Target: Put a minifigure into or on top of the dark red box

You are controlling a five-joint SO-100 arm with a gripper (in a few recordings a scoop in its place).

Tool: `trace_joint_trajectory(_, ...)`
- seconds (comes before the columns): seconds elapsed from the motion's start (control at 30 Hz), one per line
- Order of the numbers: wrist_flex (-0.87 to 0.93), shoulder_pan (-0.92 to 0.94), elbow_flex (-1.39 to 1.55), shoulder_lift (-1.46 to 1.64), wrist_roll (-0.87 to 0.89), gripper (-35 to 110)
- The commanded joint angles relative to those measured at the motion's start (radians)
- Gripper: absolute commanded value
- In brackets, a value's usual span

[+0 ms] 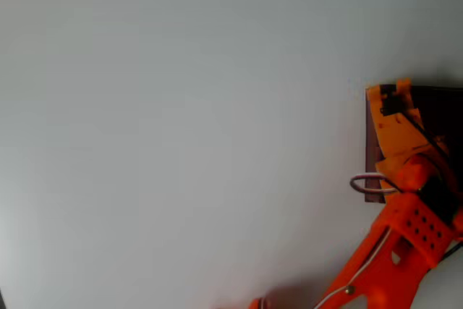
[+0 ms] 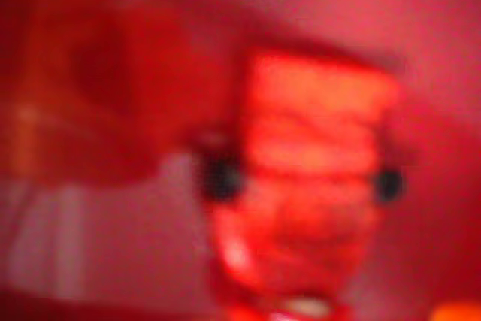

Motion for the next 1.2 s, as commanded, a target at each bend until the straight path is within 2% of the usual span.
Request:
trace_joint_trajectory(0.0,0.006,-0.029,0.058,0.166,-0.021,15)
trace_joint_trajectory(0.17,0.067,-0.106,0.276,0.535,-0.104,14)
trace_joint_trajectory(0.3,0.141,-0.235,0.489,0.974,-0.201,15)
trace_joint_trajectory(0.43,0.261,-0.462,0.683,1.52,-0.267,16)
trace_joint_trajectory(0.5,0.347,-0.62,0.707,1.7,-0.313,14)
trace_joint_trajectory(0.6,0.442,-0.879,0.704,1.75,-0.345,9)
trace_joint_trajectory(0.77,0.463,-1.284,0.836,1.825,-0.403,3)
trace_joint_trajectory(0.97,0.413,-1.609,1.017,1.87,-0.454,0)
trace_joint_trajectory(1.17,0.4,-1.848,1.12,1.871,-0.407,0)
